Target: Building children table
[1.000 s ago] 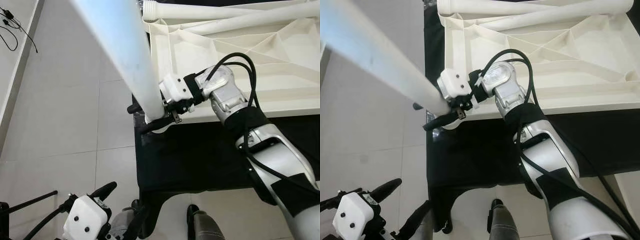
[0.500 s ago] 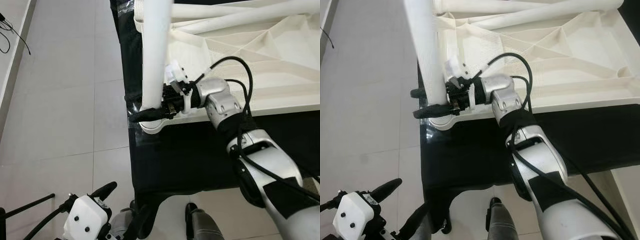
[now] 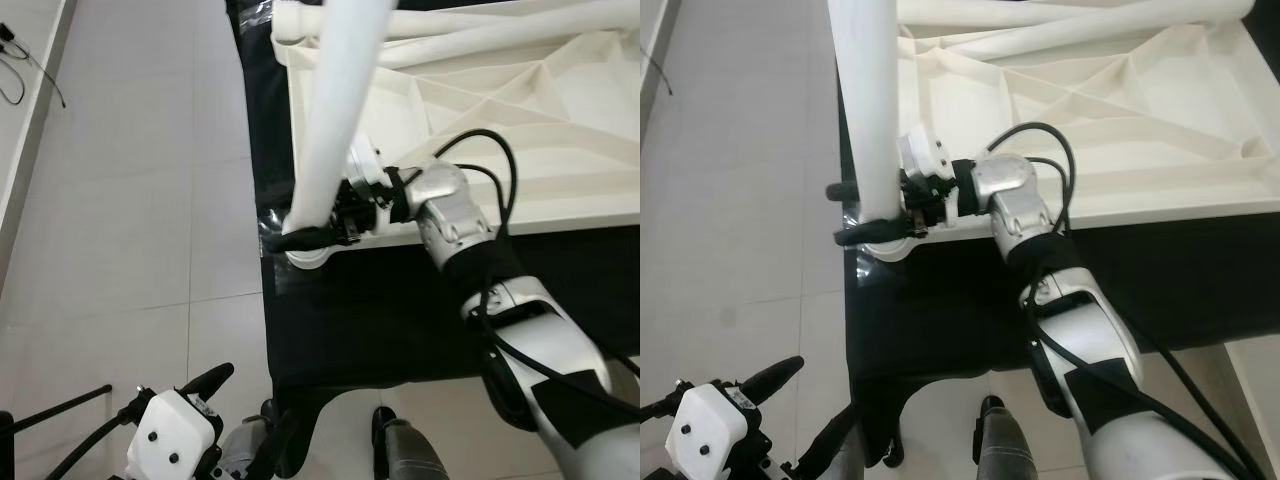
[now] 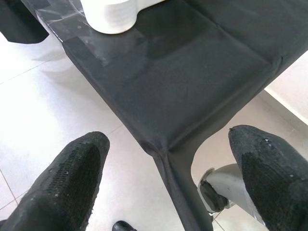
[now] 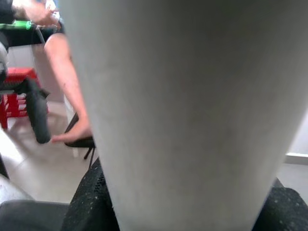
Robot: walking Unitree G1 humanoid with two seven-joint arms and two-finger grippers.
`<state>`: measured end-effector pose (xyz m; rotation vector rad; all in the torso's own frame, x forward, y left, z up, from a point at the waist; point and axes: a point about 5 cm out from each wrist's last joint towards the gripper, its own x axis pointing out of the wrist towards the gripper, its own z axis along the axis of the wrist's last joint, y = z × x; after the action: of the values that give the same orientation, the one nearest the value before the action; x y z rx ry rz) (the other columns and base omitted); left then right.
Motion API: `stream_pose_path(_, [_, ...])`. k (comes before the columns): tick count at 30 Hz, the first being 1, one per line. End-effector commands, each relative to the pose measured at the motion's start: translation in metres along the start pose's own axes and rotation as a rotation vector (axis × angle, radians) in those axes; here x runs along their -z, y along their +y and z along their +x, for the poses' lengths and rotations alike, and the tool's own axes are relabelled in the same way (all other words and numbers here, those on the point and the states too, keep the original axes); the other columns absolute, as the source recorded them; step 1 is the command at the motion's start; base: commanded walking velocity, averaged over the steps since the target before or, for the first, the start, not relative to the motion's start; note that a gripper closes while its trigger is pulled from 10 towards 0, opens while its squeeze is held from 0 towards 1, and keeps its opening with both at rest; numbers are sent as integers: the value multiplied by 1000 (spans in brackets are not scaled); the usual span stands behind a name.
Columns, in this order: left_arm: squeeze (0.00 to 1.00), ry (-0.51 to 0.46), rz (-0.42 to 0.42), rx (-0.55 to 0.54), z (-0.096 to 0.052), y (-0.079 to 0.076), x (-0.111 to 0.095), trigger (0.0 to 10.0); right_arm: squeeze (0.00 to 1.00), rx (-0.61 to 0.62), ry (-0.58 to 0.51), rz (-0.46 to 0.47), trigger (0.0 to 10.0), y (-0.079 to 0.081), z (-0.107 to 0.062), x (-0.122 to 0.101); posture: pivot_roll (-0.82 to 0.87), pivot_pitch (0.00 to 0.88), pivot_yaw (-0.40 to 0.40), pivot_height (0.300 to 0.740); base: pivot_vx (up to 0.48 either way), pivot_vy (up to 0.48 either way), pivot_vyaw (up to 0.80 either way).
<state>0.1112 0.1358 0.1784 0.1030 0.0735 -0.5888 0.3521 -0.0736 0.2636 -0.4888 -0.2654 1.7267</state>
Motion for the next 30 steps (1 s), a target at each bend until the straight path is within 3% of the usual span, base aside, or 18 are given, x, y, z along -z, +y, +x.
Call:
stream_pose_path(1, [0,34,-21,-8,-1,0,6,10000,0,-213,157,203,10000,39,11,48,131,439,72,740,0,0,0])
stream_pose_path(2, [0,34,-22,-8,-2,0,5,10000,0,-286,166,237,10000,41,14,41,136,443,72,740,0,0,0])
stream_pose_path(14, [0,31,-22,-15,-1,0,4,10000,0,-430,179,353,10000,51,28,34,143,447,62,740,0,0,0])
stream_pose_path(18, [0,29,-22,-15,-1,1,4,10000,0,-518,204,344,10000,67,31,37,141,448,62,740,0,0,0])
stream_pose_path(30, [0,28,-22,-14,-1,1,4,10000,0,-511,210,319,10000,70,37,48,133,448,60,740,0,0,0])
